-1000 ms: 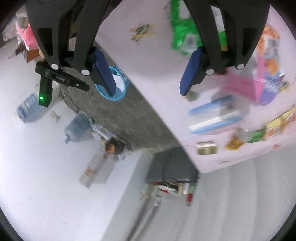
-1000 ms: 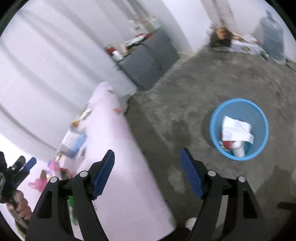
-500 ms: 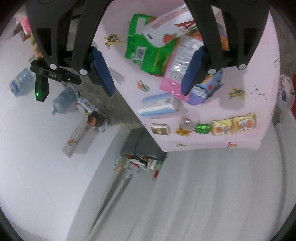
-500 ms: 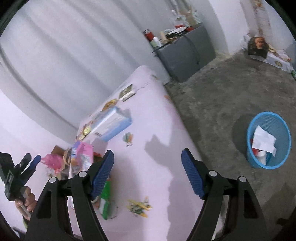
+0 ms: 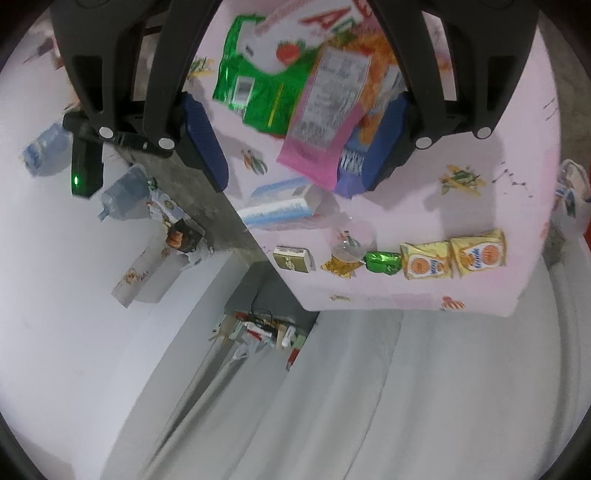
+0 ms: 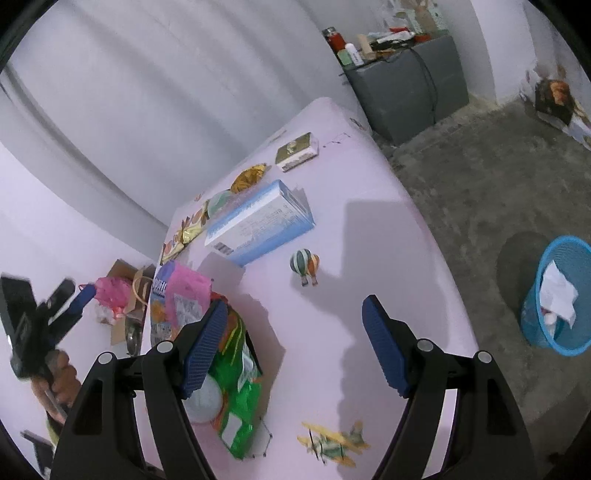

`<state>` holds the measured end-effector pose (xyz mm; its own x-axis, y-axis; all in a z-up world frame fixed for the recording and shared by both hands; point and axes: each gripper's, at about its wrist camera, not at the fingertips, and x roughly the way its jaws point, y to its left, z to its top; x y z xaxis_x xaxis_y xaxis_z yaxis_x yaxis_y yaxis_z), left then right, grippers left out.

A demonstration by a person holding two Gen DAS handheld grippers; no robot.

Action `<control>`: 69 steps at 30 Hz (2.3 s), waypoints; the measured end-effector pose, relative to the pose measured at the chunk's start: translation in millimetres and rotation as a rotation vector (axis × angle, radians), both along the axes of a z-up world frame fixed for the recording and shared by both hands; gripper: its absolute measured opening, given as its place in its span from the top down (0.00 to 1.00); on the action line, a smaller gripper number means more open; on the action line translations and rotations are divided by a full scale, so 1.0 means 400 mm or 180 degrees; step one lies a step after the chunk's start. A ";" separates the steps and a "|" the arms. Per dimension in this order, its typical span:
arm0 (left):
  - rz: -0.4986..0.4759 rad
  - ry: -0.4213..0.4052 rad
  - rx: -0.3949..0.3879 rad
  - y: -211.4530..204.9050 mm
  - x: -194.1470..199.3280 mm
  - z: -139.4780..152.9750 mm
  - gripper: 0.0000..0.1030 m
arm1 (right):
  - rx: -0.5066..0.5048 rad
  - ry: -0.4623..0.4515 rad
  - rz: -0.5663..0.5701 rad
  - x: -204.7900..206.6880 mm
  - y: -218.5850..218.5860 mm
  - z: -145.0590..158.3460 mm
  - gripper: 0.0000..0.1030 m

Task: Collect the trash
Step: 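Reach for the clear plastic cup and grasp it with the left tool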

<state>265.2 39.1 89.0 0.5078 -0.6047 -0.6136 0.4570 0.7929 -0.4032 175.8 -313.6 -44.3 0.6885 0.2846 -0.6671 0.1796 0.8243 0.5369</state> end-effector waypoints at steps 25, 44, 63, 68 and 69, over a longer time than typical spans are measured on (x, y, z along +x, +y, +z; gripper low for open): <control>0.0036 0.1155 0.0759 -0.218 0.522 -0.255 0.34 | -0.0533 0.0235 0.0936 0.435 0.033 0.024 0.27; 0.0051 0.1103 0.1269 -0.327 0.568 -0.333 0.39 | 0.0090 0.0871 0.0847 0.532 -0.005 -0.016 0.43; 0.0060 0.1144 0.1269 -0.329 0.580 -0.347 0.38 | 0.0862 0.1362 0.0688 0.580 -0.020 -0.100 0.69; 0.0009 0.1113 0.1317 -0.329 0.566 -0.344 0.39 | 0.0937 0.1413 0.0669 0.574 -0.019 -0.116 0.90; 0.0003 0.1107 0.1326 -0.328 0.564 -0.343 0.39 | 0.0950 0.1396 0.0662 0.570 -0.019 -0.114 0.92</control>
